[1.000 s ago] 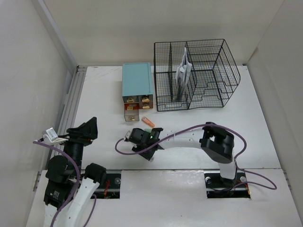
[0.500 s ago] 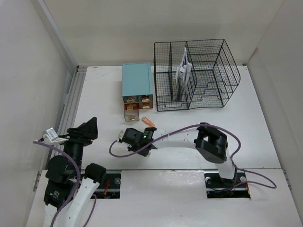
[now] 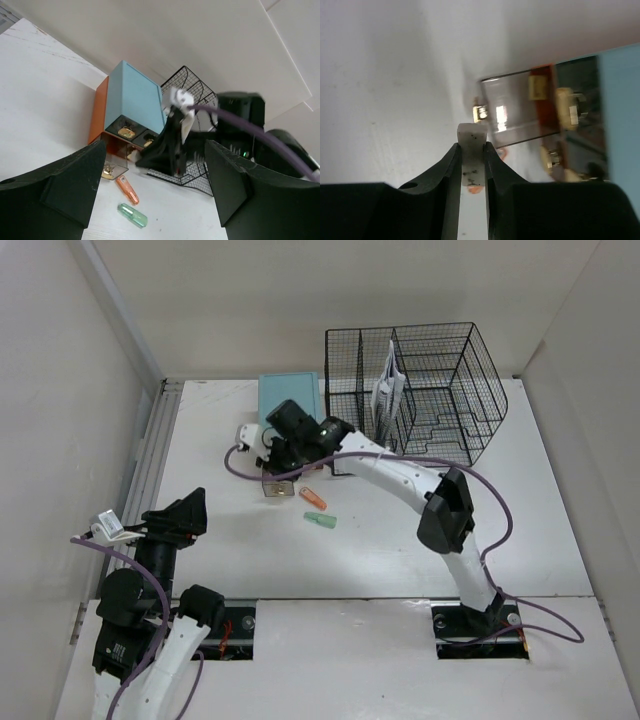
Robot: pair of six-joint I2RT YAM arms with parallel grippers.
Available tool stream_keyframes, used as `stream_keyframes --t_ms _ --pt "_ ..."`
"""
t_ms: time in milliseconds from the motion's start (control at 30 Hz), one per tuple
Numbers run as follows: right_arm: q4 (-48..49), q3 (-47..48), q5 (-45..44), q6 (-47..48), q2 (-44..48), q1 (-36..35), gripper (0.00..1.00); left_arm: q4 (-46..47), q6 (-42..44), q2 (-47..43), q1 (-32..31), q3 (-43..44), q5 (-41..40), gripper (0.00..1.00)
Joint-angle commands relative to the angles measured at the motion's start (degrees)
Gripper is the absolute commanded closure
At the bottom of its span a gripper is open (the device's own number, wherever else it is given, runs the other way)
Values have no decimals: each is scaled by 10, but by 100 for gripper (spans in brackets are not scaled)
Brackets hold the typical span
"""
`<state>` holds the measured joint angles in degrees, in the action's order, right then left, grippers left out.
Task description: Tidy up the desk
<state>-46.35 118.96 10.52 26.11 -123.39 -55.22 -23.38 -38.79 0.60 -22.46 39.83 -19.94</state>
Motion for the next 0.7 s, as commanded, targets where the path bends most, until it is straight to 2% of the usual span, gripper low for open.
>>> stream_keyframes --t_ms 0,33,367,667 --pt "-36 84 100 64 -24 20 100 24 11 -48 -3 -2 5 23" --pt "-36 96 127 72 -30 29 100 24 11 -48 -3 -2 5 23" --pt "-31 136 193 104 -94 53 100 24 11 -48 -3 -2 5 23" --pt "34 123 144 98 -105 71 97 24 11 -48 -3 -2 5 23"
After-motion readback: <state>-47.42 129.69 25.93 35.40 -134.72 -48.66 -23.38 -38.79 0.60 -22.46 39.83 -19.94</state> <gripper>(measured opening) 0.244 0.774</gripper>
